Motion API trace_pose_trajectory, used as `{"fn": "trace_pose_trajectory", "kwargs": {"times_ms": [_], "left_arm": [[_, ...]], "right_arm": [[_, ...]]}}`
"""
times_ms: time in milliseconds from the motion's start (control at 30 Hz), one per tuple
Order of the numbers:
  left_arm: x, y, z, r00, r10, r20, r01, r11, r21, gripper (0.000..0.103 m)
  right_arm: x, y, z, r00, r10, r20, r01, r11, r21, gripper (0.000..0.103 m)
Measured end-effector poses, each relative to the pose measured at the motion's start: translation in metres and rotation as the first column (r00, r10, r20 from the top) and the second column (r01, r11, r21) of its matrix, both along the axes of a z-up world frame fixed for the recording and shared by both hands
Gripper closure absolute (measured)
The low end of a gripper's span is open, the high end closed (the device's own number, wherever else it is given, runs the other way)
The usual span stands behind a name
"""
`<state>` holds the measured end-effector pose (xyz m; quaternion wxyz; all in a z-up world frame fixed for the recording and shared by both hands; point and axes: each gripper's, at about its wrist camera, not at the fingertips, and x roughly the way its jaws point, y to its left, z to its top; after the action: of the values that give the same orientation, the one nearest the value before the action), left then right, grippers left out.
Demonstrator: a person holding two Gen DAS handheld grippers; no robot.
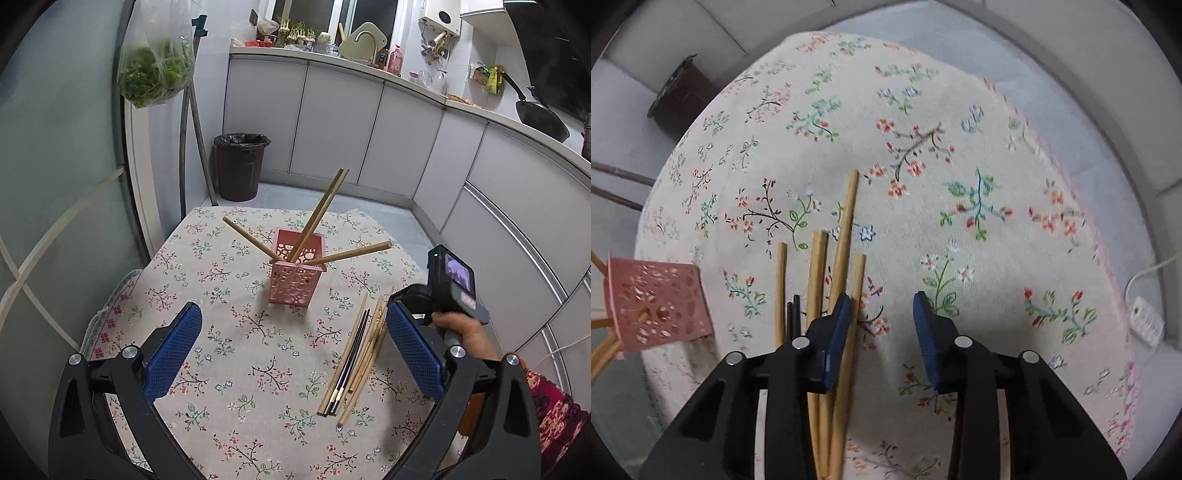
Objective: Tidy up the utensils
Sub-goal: 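Lift the chopstick with the right gripper toward the pink holder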
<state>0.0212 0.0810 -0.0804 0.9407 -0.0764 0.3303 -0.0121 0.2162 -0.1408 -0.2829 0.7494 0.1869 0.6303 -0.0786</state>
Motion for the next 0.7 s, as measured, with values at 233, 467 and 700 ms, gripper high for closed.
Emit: {"fn": "trace_pose_trajectory", "kwargs": {"times_ms": [233,467,700], "left_arm": [[-0.003,-0.003,0.006,1.000,-0.004,0.017,0.004,1.000,0.001,0.007],[-0.002,-0.038,0.002,0.990,-0.142,-0.013,0.143,0.990,0.013,0.007],[0.036,-0.117,-0.048,0.931,-0.315,-0.182,0.326,0.945,0.032,0.007]], "right_arm": [[-0.004,0.024,-0.001,0.999,0.043,0.022,-0.041,0.996,-0.079,0.095],[-0.042,-0.028,0.017,0.997,0.045,0.066,-0.044,0.999,-0.014,0.098],[-0.089,-0.113,0.088,0.978,-0.070,0.195,0.058,0.996,0.065,0.098]]}}
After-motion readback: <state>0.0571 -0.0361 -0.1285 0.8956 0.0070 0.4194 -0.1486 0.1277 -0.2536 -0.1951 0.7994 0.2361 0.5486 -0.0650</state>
